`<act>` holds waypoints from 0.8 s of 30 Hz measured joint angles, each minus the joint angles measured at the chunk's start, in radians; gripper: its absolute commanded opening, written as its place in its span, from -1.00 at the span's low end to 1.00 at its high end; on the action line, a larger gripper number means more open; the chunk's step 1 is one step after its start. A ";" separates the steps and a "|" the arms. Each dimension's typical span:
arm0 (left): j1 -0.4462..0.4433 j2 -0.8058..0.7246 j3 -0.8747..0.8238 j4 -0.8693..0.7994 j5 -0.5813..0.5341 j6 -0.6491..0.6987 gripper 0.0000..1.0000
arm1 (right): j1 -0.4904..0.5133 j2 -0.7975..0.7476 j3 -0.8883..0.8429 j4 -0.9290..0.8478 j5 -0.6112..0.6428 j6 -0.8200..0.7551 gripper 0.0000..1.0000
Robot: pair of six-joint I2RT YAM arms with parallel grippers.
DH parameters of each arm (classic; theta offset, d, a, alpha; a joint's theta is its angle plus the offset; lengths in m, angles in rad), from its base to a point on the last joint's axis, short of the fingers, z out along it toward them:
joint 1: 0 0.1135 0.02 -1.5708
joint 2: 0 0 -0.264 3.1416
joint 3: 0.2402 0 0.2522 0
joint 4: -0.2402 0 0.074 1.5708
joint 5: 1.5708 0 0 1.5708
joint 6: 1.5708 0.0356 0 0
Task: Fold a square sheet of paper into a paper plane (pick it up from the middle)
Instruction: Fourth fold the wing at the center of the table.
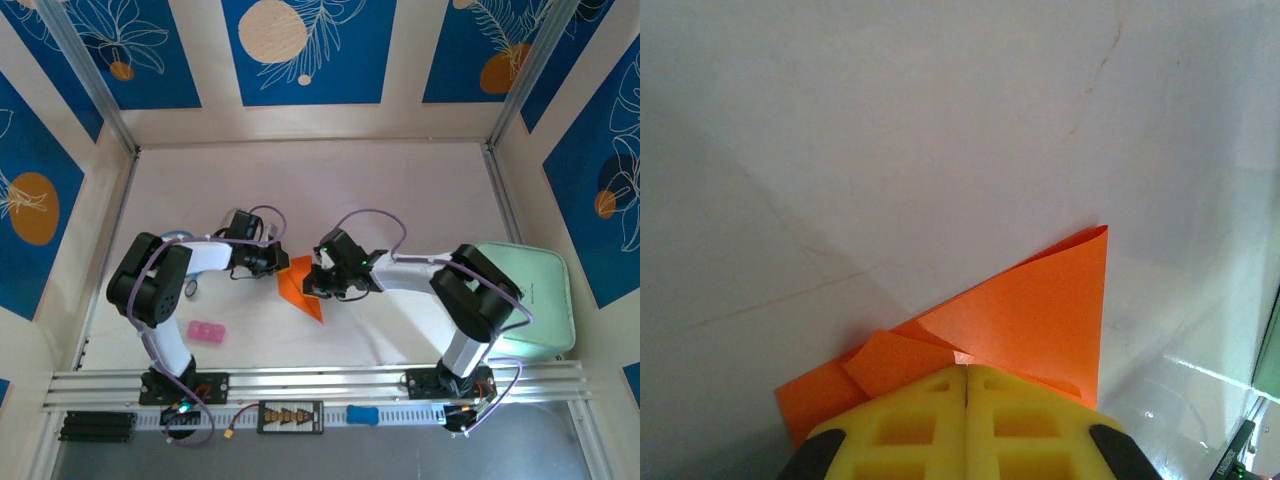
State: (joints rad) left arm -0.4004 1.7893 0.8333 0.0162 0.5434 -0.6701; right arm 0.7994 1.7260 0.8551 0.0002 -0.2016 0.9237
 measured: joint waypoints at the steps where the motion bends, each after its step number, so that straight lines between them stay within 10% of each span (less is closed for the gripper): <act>1: 0.000 0.000 0.000 0.000 0.000 0.000 -0.99 | 0.001 0.017 0.005 -0.006 -0.001 0.000 -0.97; 24: -0.187 -0.161 -0.044 -0.051 -0.057 -0.092 -0.91 | -0.001 0.025 -0.145 0.193 -0.058 0.084 -1.00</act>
State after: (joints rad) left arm -0.5873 1.6279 0.7895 -0.0349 0.4866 -0.7624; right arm 0.7986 1.7512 0.7101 0.1932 -0.2600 1.0077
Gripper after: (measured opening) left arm 0.067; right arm 0.063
